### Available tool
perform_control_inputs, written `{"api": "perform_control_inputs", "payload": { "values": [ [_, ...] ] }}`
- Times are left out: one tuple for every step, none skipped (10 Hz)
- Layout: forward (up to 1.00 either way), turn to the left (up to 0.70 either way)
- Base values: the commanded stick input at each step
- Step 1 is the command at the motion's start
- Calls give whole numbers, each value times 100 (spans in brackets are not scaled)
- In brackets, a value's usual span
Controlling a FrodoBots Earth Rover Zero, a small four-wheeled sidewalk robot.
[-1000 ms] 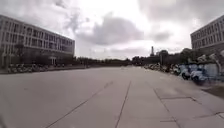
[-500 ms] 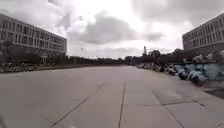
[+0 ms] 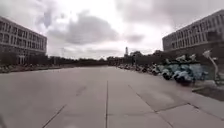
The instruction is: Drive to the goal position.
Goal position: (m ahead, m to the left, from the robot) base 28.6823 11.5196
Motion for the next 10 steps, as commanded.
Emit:
{"api": "perform_control_inputs", "payload": {
  "values": [
    [70,0],
    [70,0],
    [70,0],
    [70,0],
    [70,0],
    [70,0],
    [70,0],
    [70,0],
    [70,0],
    [70,2]
  ]
}}
